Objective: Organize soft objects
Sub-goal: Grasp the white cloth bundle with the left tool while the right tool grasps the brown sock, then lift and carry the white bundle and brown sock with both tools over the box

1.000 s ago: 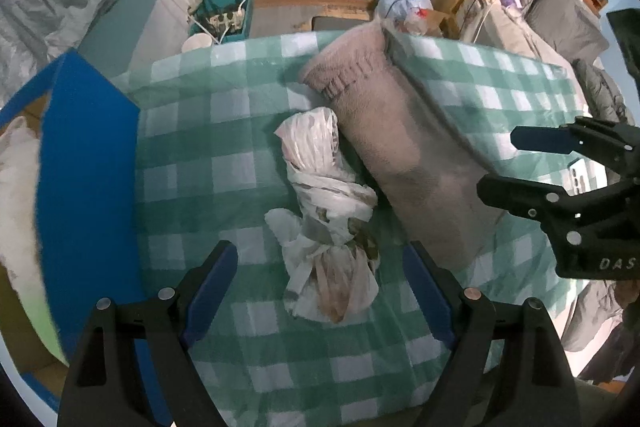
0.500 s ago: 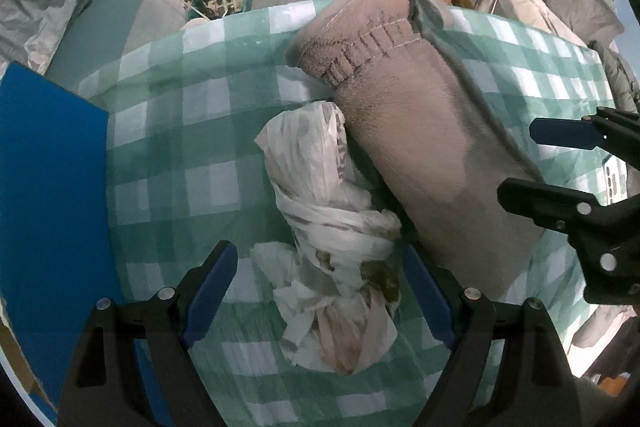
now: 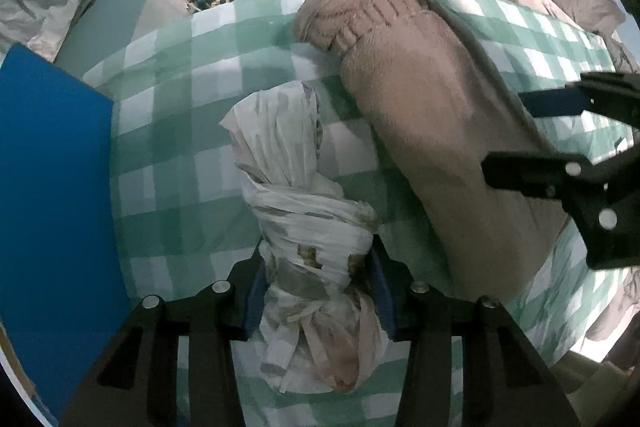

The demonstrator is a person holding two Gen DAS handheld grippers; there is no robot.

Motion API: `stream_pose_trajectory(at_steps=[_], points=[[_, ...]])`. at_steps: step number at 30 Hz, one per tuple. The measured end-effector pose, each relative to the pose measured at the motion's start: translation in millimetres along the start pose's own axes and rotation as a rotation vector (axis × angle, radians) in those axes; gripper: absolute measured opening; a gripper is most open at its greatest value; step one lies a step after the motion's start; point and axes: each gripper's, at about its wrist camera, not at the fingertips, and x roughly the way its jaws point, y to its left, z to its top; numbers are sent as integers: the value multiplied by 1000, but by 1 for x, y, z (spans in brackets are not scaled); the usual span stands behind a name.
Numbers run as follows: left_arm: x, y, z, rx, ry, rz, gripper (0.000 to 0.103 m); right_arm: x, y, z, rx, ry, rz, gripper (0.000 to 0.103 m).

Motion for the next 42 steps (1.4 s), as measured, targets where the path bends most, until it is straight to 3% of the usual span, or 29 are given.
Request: stream_pose_trajectory(at_steps=[12,20,28,31,42], points=[[-19,22,-24,-94,-6,-10,46,16,22,8,-26,23,-68,73],[-26,36,-40,-140,-15,-20,46,23,38,8,-34,46,-167,71],[-34,48,-46,-148,-21,-36,46,21,63,5,-79,40,-200,21],[-41,51,-46,-144,-32,-47,46,17,68,2,-76,34,-198,15],[-73,58,-60,-100,-91,-56,46,-12,85,-16,-28,-45,-176,13]])
